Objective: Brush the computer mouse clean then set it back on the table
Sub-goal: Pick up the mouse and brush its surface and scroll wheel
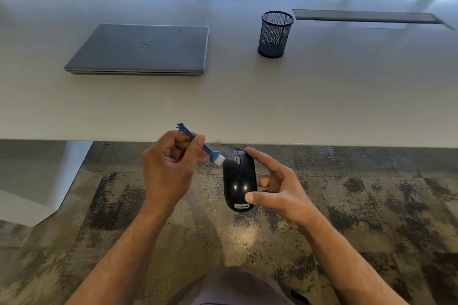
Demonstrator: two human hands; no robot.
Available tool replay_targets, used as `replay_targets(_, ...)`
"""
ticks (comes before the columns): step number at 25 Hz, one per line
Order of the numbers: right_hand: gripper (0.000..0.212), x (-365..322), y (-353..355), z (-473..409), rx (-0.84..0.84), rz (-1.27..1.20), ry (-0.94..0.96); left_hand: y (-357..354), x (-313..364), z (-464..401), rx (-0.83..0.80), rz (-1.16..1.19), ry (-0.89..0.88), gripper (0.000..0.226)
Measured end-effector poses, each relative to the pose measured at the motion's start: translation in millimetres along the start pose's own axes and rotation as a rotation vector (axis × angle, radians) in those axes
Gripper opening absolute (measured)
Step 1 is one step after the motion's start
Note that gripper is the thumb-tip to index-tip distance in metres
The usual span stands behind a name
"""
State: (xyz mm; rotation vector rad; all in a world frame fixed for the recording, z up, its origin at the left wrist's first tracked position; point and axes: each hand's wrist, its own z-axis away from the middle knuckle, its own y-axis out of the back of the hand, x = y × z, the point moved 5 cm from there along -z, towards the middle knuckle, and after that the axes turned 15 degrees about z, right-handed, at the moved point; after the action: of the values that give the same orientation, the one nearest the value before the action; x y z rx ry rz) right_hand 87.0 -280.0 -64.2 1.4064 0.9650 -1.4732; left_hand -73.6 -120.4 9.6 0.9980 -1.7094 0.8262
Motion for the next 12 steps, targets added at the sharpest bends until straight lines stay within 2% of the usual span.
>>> replay_targets(6, 0.087, -1, -9, -1, -0.041, -0.007, 0.003, -12, 5, 9, -0.082, 0.059, -0.016, 0.008)
replay_targets(12, 0.087, 2, -8, 2, -0.011, -0.013, -0.01, 1, -8, 4, 0.02, -0.035, 0.065, 0.01)
